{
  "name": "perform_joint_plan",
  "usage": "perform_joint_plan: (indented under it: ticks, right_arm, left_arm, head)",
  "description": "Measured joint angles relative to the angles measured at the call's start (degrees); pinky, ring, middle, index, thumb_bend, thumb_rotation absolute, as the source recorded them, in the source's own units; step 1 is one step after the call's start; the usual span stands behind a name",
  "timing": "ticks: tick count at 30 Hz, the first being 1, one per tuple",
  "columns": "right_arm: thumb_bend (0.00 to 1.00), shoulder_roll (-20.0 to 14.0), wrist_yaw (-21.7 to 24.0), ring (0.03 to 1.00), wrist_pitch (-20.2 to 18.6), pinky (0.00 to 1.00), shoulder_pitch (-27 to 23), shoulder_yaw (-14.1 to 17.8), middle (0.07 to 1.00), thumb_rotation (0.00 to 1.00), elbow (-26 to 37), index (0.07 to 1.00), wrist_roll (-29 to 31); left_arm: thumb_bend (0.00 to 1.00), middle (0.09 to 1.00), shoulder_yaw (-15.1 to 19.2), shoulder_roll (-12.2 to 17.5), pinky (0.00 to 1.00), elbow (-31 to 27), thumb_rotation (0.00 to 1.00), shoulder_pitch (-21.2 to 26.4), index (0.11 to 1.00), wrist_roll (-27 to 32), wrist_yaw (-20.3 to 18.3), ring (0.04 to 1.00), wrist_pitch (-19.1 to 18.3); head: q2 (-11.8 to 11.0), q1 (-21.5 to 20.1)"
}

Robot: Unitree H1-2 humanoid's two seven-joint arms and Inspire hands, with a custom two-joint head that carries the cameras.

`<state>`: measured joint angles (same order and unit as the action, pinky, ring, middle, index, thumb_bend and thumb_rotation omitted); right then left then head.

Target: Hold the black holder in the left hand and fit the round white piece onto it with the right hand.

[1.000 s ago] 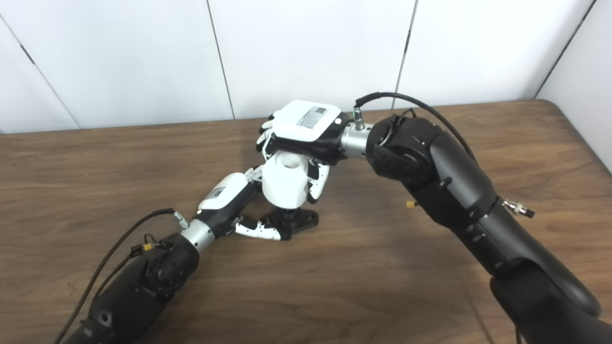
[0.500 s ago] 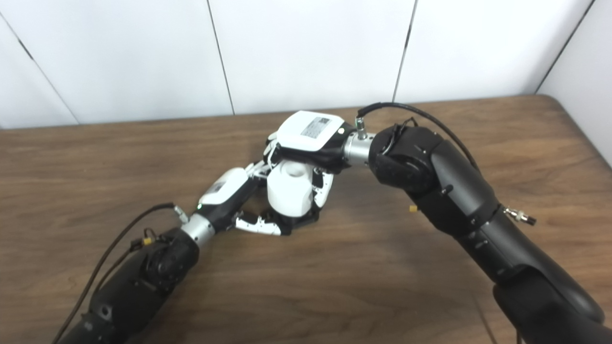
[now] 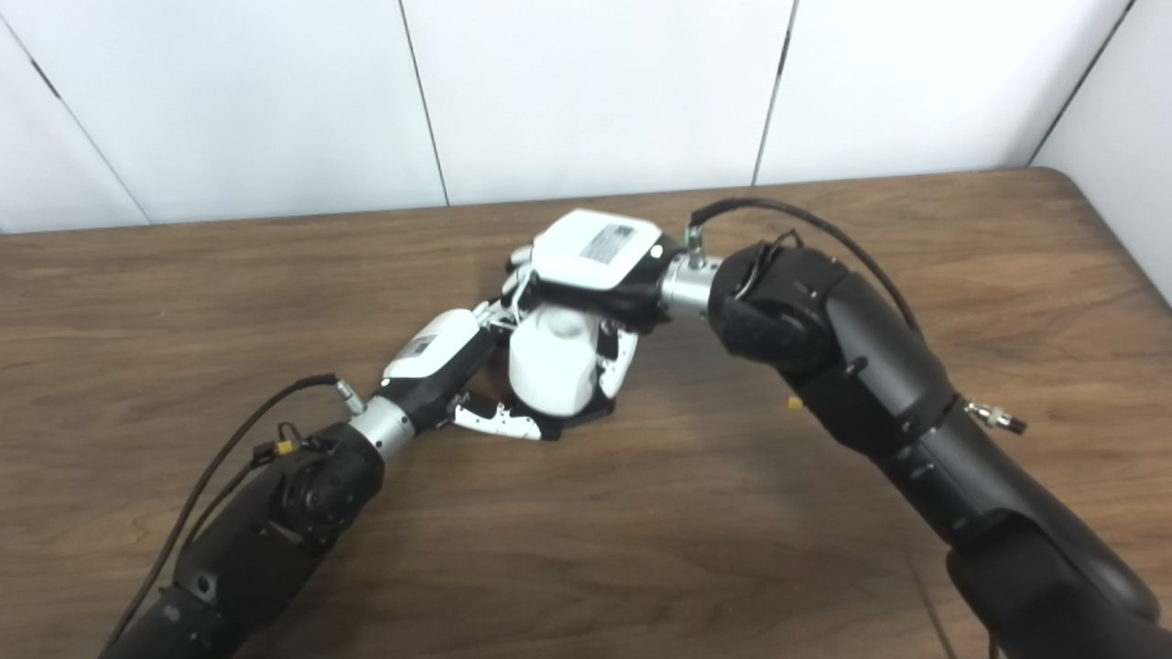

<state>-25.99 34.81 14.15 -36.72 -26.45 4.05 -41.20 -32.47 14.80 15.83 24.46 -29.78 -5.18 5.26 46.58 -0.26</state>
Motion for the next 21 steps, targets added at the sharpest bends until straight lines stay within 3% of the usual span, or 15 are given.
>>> perform_joint_plan:
  ticks: [17,18,19,21]
  right_arm:
    - [0.52,0.7,0.0,0.92,1.4,0.96,-0.3,-1.3,0.827,0.15,-0.4,0.486,-1.3]
    - [0.69,0.7,0.6,0.921,0.6,0.93,-0.3,-1.3,0.867,0.18,-0.1,0.663,-1.3]
    - [0.76,0.9,1.3,0.929,-0.9,0.91,-0.2,-1.2,0.913,0.21,0.7,0.813,-1.8]
    - [0.88,1.3,3.1,0.932,-3.5,0.87,-0.1,-1.3,0.975,0.23,2.2,0.955,-3.2]
  left_arm:
    - [0.52,0.966,0.0,-0.1,1.0,0.0,0.06,0.0,0.482,-0.4,0.0,1.0,-0.3]
    - [0.52,0.965,0.0,-0.1,1.0,0.0,0.06,0.0,0.482,-0.4,0.0,1.0,-0.3]
    - [0.52,0.963,0.0,-0.1,1.0,0.0,0.06,0.0,0.482,-0.4,0.0,1.0,-0.3]
    - [0.52,0.959,0.0,-0.1,1.0,0.0,0.06,0.0,0.482,-0.4,0.0,1.0,-0.3]
  head:
    - [0.0,0.0]
    - [0.0,0.0]
    - [0.0,-0.1]
    - [-0.4,-0.2]
